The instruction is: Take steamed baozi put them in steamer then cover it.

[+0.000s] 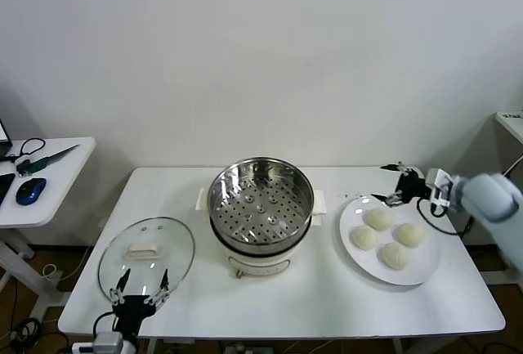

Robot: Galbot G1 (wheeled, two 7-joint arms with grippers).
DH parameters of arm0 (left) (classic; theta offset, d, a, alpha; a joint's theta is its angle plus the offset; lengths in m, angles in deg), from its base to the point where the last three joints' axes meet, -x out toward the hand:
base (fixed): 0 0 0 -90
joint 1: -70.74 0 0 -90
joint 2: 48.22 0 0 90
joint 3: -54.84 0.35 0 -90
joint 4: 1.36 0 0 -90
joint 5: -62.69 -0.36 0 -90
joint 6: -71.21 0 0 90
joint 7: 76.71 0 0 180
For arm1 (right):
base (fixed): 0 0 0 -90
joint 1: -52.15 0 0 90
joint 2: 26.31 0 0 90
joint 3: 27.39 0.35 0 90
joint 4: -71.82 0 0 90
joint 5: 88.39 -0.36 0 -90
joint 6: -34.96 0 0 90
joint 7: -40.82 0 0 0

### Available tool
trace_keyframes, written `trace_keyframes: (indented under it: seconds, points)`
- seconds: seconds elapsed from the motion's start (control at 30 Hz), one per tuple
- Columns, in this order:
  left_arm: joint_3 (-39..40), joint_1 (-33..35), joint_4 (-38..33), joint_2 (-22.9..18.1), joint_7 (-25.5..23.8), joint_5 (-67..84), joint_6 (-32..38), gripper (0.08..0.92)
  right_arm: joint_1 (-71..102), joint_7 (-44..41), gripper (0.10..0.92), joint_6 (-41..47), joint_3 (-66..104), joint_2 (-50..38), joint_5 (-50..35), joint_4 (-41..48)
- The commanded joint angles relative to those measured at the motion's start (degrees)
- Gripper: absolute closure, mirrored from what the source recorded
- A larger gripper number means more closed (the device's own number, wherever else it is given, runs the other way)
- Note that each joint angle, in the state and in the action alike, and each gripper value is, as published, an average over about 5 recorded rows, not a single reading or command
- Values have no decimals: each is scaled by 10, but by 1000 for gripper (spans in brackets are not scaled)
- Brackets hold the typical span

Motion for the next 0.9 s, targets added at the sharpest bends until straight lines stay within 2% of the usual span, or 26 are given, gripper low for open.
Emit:
trace_keyframes:
  seconds: [0.03, 0.27, 0.53, 0.9]
  points:
    - [1, 0, 3, -2, 0, -1, 4, 177, -336, -191, 203, -60, -373, 38, 33, 140]
    - [-2, 0, 2, -6, 0, -4, 8, 177, -267, -179, 203, -39, -354, 127, 5, 217]
    - [-3, -1, 5, -11, -1, -9, 7, 177, -178, -147, 203, -49, -284, 213, 64, 314]
    - [-6, -1, 12, -11, 1, -8, 9, 177, -108, -111, 203, -61, -188, 261, 154, 394]
